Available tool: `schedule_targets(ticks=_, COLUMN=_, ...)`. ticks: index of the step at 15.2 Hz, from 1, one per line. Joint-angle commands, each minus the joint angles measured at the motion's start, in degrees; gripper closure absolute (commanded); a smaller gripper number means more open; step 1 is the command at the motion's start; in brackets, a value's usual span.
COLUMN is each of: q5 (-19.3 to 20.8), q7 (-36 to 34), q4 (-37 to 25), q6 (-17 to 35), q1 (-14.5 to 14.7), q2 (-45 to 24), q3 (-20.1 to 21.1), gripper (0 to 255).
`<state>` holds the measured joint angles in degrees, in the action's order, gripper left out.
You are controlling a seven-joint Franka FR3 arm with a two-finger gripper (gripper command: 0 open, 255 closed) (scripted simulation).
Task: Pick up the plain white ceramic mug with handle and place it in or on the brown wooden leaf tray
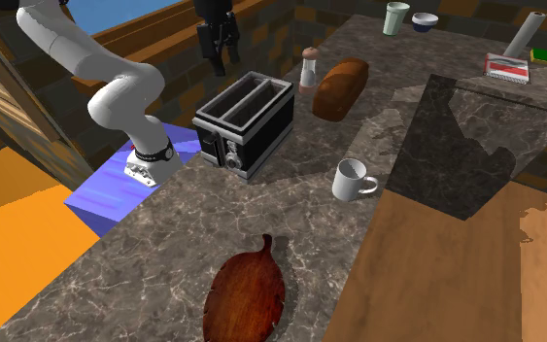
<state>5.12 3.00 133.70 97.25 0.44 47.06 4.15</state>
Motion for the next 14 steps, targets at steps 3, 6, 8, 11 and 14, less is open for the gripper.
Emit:
schedule_targets(ticks=3, q5=-0.43, q7=-1.10, q4=-0.35, q6=2.90, q1=-0.22, q2=-3.84, q3=0.36, gripper=0)
schedule_targets(ticks=6, q5=-0.96, q7=-2.70, q4=-1.44, q6=6.99, q1=-0.54, q2=-9.90, q3=0.89, gripper=0)
schedule_targets(ticks=8, q5=-1.24, q7=-3.73, q4=-2.54, q6=9.51, q1=-0.74, q2=-14.09, q3=1.24, gripper=0)
schedule_targets(ticks=11, q5=-1.55, q7=-5.22, q4=-4.74, q6=12.92, q1=-1.05, q2=-20.55, q3=1.74, gripper=0)
schedule_targets(ticks=14, q5=-1.73, q7=-6.67, q4=-7.60, q6=15.85, q1=-1.31, q2=-27.17, q3=2.19, gripper=0)
